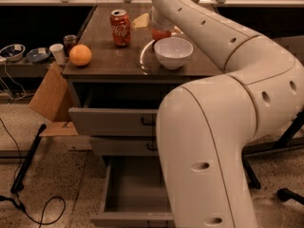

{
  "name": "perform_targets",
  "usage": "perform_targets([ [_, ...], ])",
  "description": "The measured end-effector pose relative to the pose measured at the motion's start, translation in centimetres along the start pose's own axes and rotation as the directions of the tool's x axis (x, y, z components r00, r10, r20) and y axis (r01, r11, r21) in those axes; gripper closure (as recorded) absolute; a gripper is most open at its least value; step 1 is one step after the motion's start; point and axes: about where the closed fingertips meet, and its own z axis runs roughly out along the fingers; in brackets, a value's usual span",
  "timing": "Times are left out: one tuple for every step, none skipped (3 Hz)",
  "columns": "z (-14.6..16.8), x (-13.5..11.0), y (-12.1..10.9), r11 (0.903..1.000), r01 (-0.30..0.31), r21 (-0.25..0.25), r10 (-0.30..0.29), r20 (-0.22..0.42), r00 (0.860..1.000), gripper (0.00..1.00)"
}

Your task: Place apple into bottom drawer

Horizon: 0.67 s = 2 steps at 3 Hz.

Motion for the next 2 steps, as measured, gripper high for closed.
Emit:
perform_targets([
  [0.14, 0.20, -0.67, 0.9997, 0.000, 0.026, 0.000, -0.008, 1.000, 0.26],
  [0.01, 0.26, -1.36, 0.9987, 0.004, 0.051, -0.003, -0.012, 1.000, 0.49],
])
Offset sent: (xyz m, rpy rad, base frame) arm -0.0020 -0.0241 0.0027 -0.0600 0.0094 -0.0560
